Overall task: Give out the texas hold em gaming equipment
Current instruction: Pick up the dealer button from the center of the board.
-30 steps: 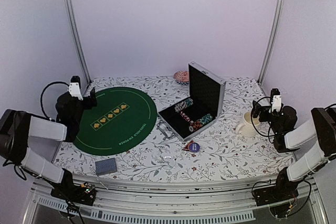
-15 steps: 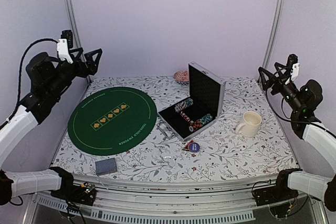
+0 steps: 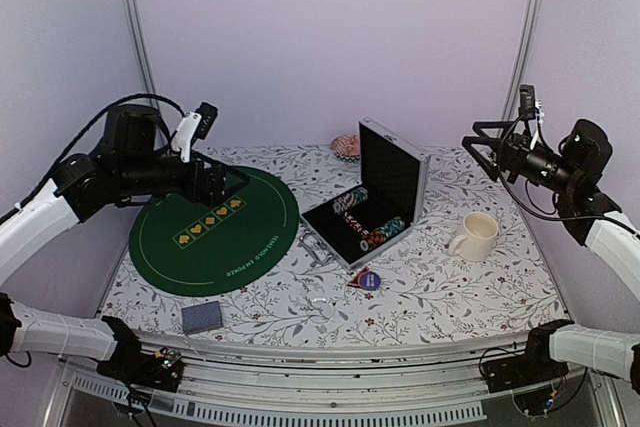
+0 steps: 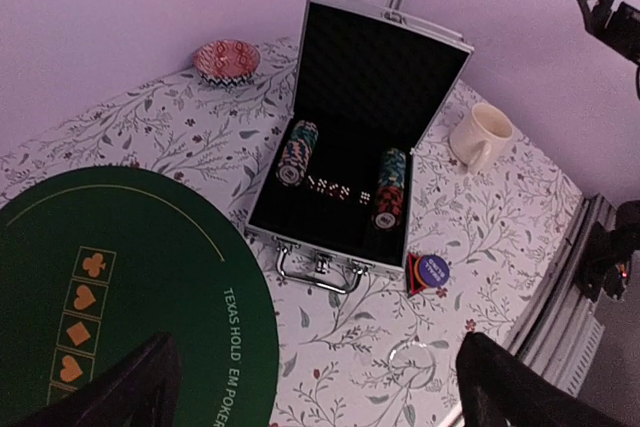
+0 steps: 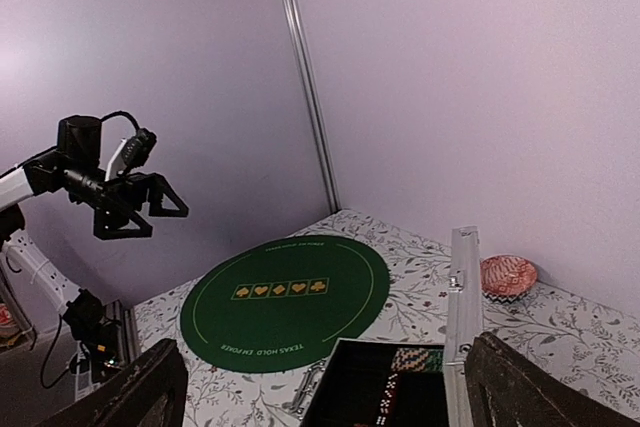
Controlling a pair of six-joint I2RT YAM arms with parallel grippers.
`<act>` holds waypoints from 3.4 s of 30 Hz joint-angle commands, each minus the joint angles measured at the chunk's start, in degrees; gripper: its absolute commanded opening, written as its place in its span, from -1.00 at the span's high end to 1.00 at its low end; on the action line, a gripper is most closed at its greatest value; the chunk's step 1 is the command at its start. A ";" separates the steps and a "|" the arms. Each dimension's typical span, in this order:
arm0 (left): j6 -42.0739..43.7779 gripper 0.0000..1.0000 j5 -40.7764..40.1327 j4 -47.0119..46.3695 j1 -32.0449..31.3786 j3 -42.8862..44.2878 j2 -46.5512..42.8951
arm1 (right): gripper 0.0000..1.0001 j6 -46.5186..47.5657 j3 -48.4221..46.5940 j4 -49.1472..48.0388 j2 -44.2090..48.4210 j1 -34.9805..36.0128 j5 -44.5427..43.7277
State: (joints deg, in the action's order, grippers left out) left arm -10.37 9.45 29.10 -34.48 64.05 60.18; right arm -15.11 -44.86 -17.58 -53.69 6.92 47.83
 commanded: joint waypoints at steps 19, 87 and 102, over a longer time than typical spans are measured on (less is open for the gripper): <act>8.20 -0.96 -8.90 11.04 -34.69 7.93 42.89 | -0.98 7.58 2.60 25.14 -1.19 16.84 -26.17; 10.81 -0.21 -6.35 19.61 -27.72 17.91 59.99 | -0.98 10.28 5.44 25.23 -2.32 16.89 -20.76; 10.19 0.39 -9.52 20.29 -20.27 16.77 46.30 | -0.98 10.28 5.34 25.49 -1.64 16.85 -20.53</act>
State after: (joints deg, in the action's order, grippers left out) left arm 0.14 0.97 48.73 -59.55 81.38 114.08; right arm -5.13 -39.66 8.14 -55.75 23.57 26.33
